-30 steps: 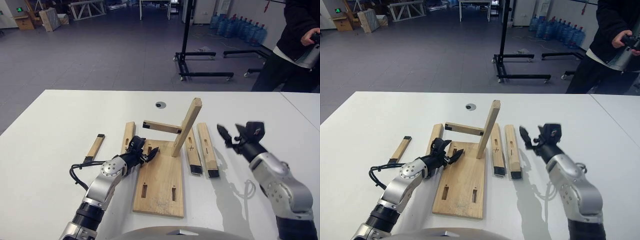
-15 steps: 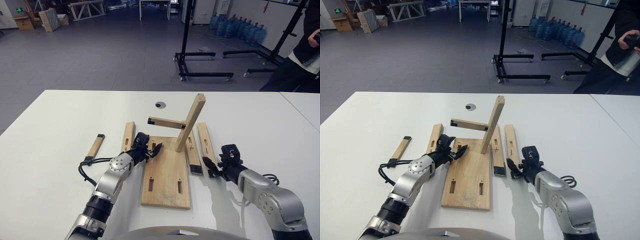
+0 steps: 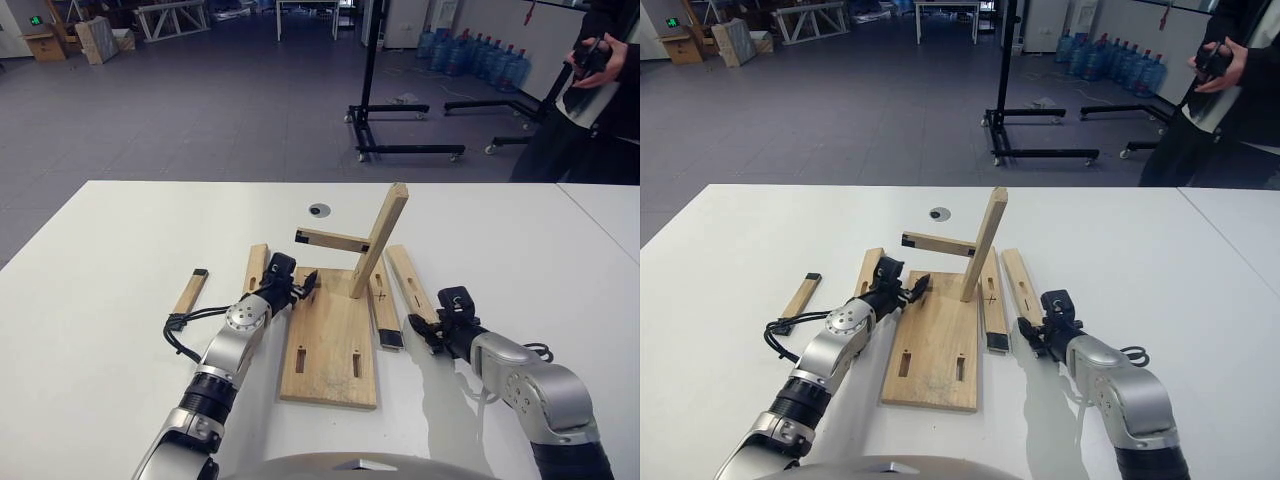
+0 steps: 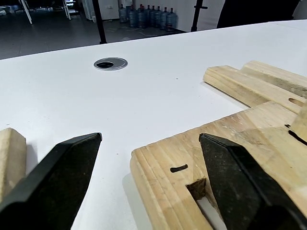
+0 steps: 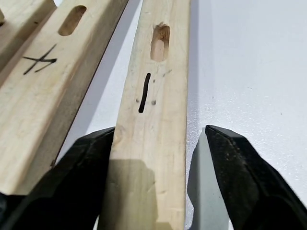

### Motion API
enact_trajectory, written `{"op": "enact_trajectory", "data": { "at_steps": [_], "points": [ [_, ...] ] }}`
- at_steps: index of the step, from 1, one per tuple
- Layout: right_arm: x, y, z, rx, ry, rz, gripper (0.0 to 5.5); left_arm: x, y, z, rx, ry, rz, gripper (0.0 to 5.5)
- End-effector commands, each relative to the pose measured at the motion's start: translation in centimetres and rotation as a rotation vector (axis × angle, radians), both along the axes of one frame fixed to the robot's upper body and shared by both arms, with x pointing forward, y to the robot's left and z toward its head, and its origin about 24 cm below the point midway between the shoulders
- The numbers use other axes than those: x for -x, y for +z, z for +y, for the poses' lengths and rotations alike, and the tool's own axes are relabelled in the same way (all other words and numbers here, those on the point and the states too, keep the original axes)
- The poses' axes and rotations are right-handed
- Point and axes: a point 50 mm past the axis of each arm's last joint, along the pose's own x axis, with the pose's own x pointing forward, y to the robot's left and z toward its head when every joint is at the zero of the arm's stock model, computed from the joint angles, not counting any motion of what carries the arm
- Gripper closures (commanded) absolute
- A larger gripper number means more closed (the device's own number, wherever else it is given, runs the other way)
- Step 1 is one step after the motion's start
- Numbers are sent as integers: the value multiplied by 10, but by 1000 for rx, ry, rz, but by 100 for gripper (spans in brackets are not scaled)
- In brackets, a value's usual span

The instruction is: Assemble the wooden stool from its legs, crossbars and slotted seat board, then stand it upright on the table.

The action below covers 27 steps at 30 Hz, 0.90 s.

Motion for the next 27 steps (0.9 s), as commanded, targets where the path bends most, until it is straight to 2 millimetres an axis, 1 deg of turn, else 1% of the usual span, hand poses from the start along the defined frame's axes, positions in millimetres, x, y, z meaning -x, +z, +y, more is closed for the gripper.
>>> {"op": "enact_trajectory", "data": {
  "at_steps": [1,3,4,6,9,12,14,15,16,18,19,21,22,25,27],
  "points": [
    [4,-8,-1,-16,-24,65,295,21,-43,21,-127,63,194,179],
    [2,-7,-2,-20,-39,56,327,19,-39,20,-116,65,180,179],
    [0,-6,-3,-20,-48,43,343,17,-33,20,-92,70,153,179],
    [-3,-3,-4,-19,-69,14,349,13,-21,19,-50,79,97,179],
    [-14,7,-6,-50,-124,-107,350,8,1,25,8,105,9,179],
    [-30,31,-13,-95,-219,-341,350,10,19,35,34,107,-56,179],
    [-39,59,-24,-158,-245,-618,350,19,29,45,102,78,-74,179],
    [-40,69,-28,-185,-238,-709,350,23,33,50,137,66,-76,179],
    [-41,79,-31,-210,-208,-790,350,26,35,55,152,46,-77,179],
    [-43,95,-33,-252,-137,-888,350,31,38,64,150,22,-70,179],
    [-43,107,-32,-287,-83,-941,350,32,40,69,153,17,-72,179],
    [-43,124,-29,-340,20,-1003,350,33,46,74,179,15,-88,179],
    [-41,133,-24,-384,107,-1021,350,33,53,75,231,2,-109,179],
    [-30,150,-1,-552,421,-982,350,37,82,73,424,-114,-181,179],
    [-24,151,11,-639,591,-907,350,42,101,70,551,-237,-214,179]
  ]
}}
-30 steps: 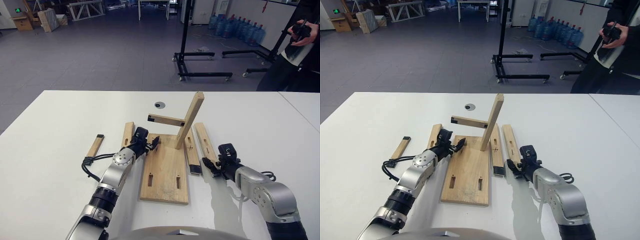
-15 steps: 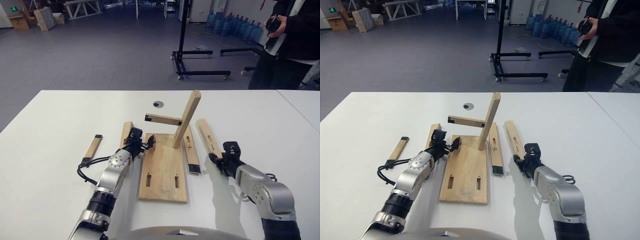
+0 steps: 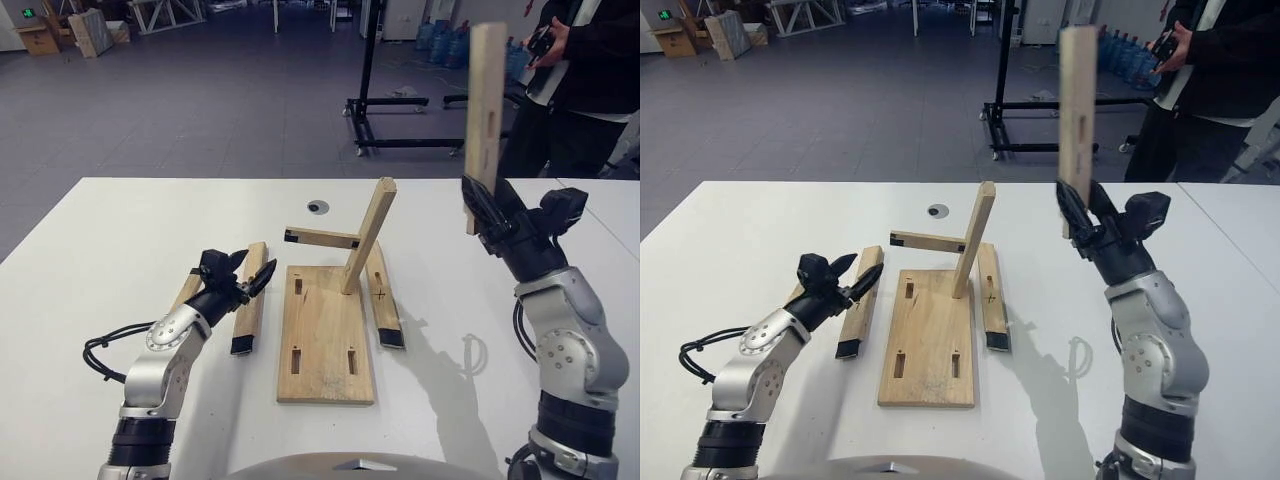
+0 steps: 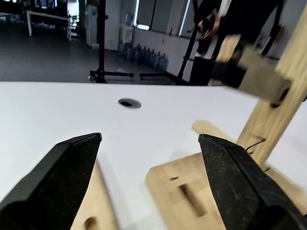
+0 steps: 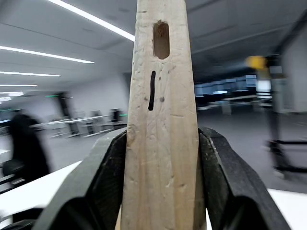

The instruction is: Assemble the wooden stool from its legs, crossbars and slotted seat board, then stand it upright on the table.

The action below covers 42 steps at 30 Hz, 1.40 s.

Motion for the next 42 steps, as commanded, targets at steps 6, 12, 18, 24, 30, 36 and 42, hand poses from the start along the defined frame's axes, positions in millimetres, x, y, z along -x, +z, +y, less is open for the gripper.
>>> {"op": "enact_trajectory", "data": {
  "at_steps": [6,12,18,24,30,36,42],
  "points": [
    [5,-15,47,36,608,119,350,16,61,-4,323,-465,-120,179],
    [2,-38,68,2,796,190,350,17,64,-26,433,-642,-55,179],
    [0,-46,85,13,883,203,350,18,65,-42,519,-728,-8,179],
    [6,-53,93,43,938,216,350,13,61,-43,516,-697,31,179],
    [8,-59,93,56,952,240,350,13,61,-42,533,-699,31,179],
    [10,-63,92,71,973,269,350,13,61,-43,553,-699,31,179],
    [6,-67,87,74,939,282,350,13,63,-43,564,-701,22,202]
  ]
}}
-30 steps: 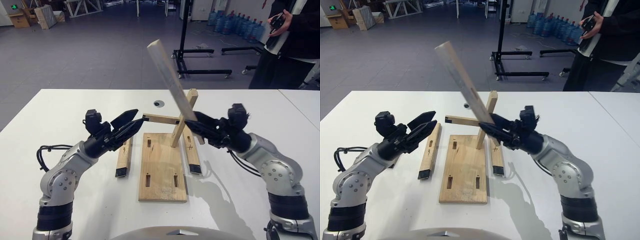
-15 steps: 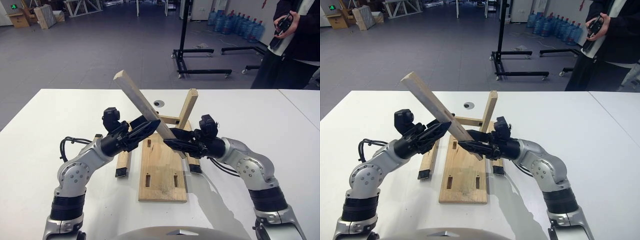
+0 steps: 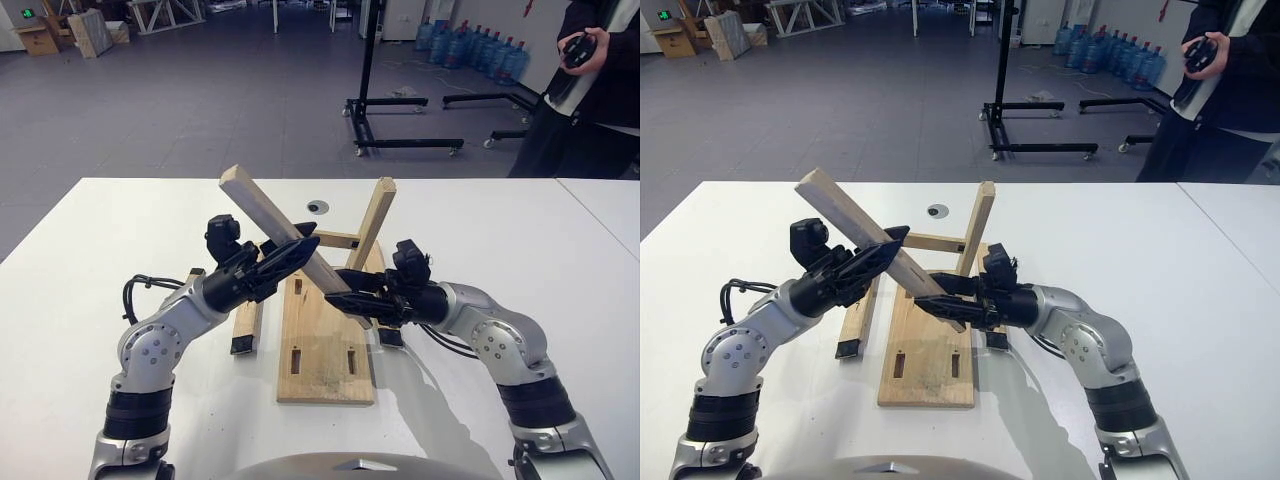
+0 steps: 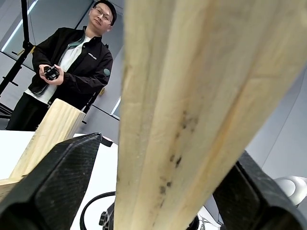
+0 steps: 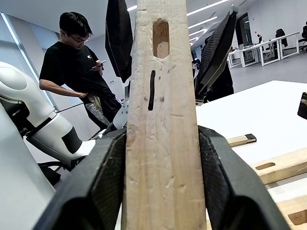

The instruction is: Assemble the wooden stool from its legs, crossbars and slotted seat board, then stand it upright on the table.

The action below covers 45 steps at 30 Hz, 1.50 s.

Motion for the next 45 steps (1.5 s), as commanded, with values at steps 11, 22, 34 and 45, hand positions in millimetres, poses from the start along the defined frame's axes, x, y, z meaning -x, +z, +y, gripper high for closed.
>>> {"op": "enact_trajectory", "data": {
  "at_steps": [11,22,34,45],
  "points": [
    [-5,-3,-10,39,-47,-22,350,-3,2,3,-6,30,-1,333],
    [-13,-9,-11,98,-108,-68,350,-6,0,5,-8,50,-10,333],
    [-16,-49,-16,528,-130,-231,183,-35,23,49,-108,277,-167,346],
    [5,-79,-29,913,291,-658,183,-28,7,48,-234,273,-186,346]
  ]
}}
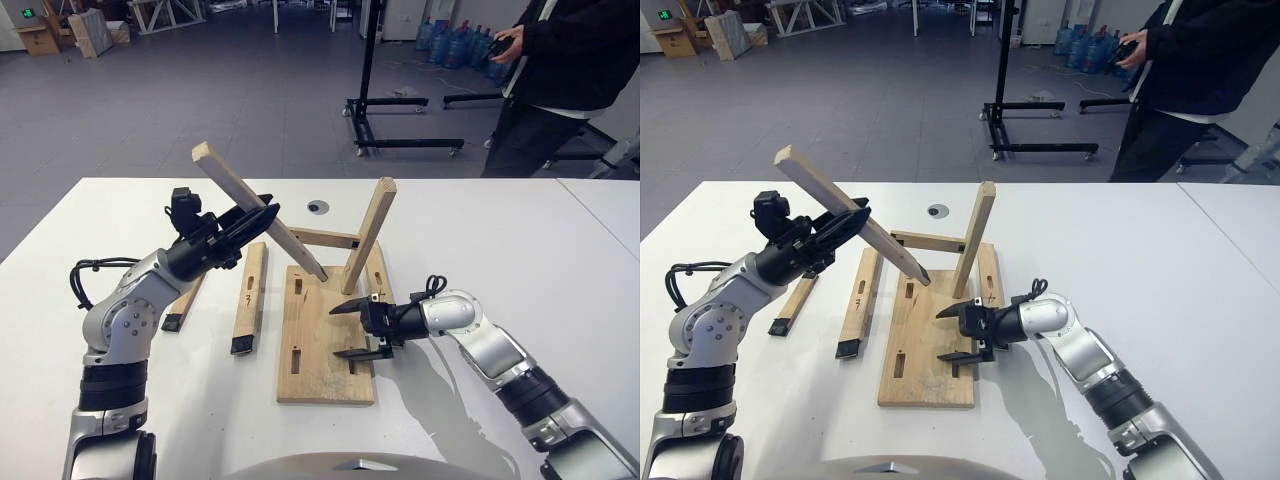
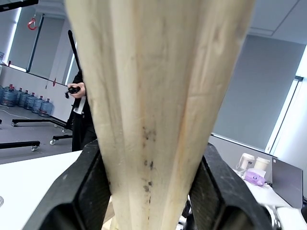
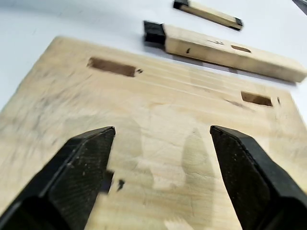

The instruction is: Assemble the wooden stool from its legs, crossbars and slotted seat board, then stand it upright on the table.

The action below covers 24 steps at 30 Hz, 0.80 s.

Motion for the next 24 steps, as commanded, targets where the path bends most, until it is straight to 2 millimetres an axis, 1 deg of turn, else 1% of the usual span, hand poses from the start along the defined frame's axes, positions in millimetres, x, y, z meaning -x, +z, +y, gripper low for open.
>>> {"op": "enact_trajectory", "data": {
  "at_steps": [1,4,6,8,11,16,21,22,24],
  "points": [
    [14,-20,-24,239,135,-5,183,4,-3,0,-22,12,-7,346],
    [18,-21,-40,320,235,-51,183,5,-4,3,-30,23,-15,346],
    [21,-23,-49,344,278,-61,183,5,-6,5,-45,34,-25,346],
    [24,-30,-56,355,311,-68,183,7,-8,7,-56,41,-35,346],
    [25,-42,-62,360,344,-89,183,9,-12,8,-90,37,-55,346],
    [16,-45,-65,328,362,-171,183,10,-30,7,-165,38,-71,346],
    [18,-37,-84,271,352,-252,183,-4,-43,5,-221,91,-83,346],
    [18,-34,-85,257,349,-264,183,-7,-44,6,-237,104,-91,346],
    [13,-23,-83,227,353,-296,183,-13,-44,8,-262,123,-118,346]
  ]
}}
